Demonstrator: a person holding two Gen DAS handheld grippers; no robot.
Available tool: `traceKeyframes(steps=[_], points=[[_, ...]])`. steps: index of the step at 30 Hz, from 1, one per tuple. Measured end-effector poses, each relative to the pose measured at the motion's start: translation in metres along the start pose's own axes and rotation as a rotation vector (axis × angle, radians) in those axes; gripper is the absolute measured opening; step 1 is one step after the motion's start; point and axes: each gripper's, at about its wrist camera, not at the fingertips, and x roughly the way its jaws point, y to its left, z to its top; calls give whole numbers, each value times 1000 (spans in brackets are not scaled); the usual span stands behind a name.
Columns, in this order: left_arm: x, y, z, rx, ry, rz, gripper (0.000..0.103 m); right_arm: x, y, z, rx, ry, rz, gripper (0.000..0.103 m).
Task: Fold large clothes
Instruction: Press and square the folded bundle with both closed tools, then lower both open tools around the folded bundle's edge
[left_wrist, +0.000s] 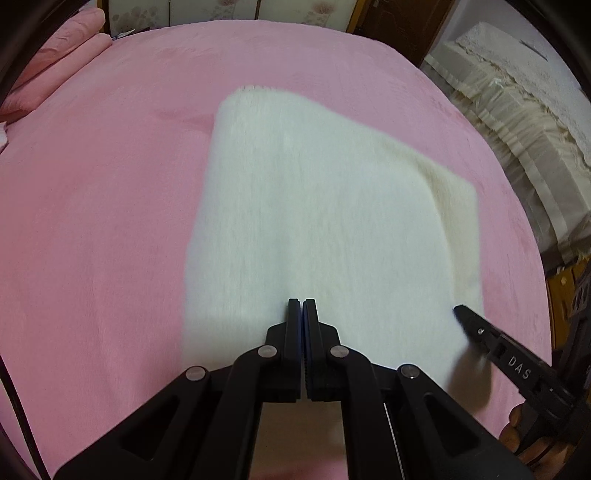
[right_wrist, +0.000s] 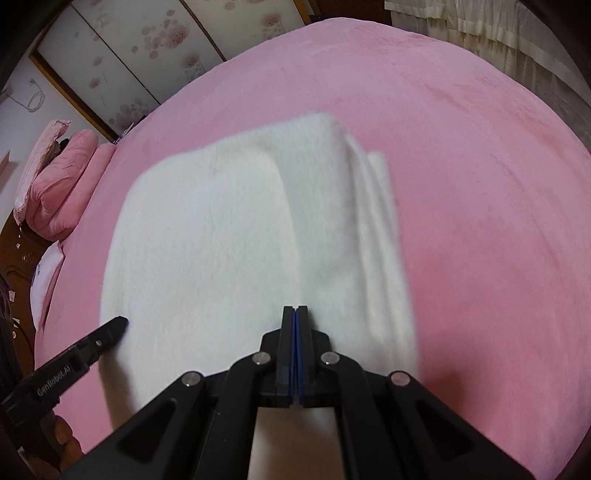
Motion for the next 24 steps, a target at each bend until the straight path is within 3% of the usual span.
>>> traceKeyframes(steps=[3, 7, 10, 13, 15, 17, 19, 21, 23, 24], points=[[-6, -7, -18, 21, 45, 16, 1, -12, 2, -18, -9, 39, -5, 0], [-5, -10, -38, -21, 184, 52, 2, -18, -2, -46, 29, 185, -31, 0], [-13, -19, -53, 21, 242, 126, 3, -33, -4, -58, 77, 234, -12, 0], [-23, -31, -60, 44, 288, 203, 36, -39, 1, -65, 81, 332, -33, 4], [-32, -36, -61, 28, 300, 219, 65, -42, 5, -69, 98, 399, -37, 4], [-44, -41, -58, 28, 291, 224, 74, -47, 10, -71, 89, 437, -27, 6], [-53, -44, -54, 44, 286, 233, 83, -54, 20, -70, 51, 443, -21, 17], [-60, -50, -45, 69, 267, 236, 87, -64, 30, -66, 14, 431, -34, 49], [-67, -57, -39, 88, 246, 242, 87, -72, 39, -60, -4, 412, -43, 64], [-68, -66, -38, 91, 240, 244, 87, -74, 42, -57, -10, 410, -46, 65]])
